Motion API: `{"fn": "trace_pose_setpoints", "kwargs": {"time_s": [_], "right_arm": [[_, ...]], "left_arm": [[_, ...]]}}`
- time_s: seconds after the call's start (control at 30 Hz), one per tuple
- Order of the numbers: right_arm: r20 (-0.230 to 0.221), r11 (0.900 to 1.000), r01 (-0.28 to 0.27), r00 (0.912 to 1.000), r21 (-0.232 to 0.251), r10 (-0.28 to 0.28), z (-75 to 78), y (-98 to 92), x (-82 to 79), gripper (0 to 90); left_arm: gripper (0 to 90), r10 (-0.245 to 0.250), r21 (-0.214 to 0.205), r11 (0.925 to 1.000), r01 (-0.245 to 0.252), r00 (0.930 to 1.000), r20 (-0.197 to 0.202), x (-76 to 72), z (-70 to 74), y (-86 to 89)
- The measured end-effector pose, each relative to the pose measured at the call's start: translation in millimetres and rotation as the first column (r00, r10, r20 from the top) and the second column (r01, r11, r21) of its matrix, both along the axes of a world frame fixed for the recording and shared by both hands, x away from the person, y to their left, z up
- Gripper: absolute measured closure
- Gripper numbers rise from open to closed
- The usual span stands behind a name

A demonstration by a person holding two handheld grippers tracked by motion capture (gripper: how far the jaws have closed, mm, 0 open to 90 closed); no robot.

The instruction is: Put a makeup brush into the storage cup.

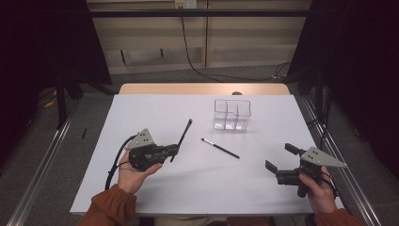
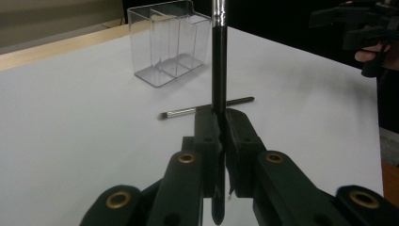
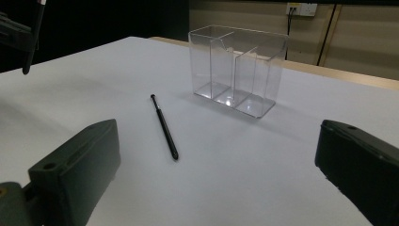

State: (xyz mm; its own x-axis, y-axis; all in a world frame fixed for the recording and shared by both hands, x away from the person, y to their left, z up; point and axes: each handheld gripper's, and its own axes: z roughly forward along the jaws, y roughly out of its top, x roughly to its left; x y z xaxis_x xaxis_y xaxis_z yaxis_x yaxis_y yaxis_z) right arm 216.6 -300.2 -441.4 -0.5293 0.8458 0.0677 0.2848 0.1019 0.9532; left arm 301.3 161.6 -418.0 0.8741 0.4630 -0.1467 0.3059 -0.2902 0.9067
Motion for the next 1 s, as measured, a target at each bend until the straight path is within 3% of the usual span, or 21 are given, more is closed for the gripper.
{"fn": "trace_pose_setpoints", "kwargs": {"time_s": [0.33,0.53,0.73,1.0], "right_arm": [[0.000,0.9978,-0.066,0.9978,0.005,0.066,5.8,20.7,4.3,0.3],[0.004,0.9933,-0.113,0.9935,0.020,0.113,14.9,33.5,12.3,0.3],[0.010,0.9860,-0.166,0.9861,0.018,0.166,21.9,49.4,23.9,0.9],[0.045,0.9714,-0.237,0.9708,0.019,0.236,41.1,72.7,40.0,0.9]], "left_arm": [[84.3,-0.050,-0.011,0.9987,0.050,0.9987,-0.002,-0.3,1.5,-17.7],[84.3,-0.060,-0.015,0.9981,0.059,0.9982,-0.002,7.2,1.7,-24.8],[84.3,-0.091,0.016,0.9957,0.091,0.9957,0.015,12.0,8.3,-42.0],[84.3,-0.125,0.008,0.9922,0.124,0.9918,0.028,9.7,9.7,-60.7]]}}
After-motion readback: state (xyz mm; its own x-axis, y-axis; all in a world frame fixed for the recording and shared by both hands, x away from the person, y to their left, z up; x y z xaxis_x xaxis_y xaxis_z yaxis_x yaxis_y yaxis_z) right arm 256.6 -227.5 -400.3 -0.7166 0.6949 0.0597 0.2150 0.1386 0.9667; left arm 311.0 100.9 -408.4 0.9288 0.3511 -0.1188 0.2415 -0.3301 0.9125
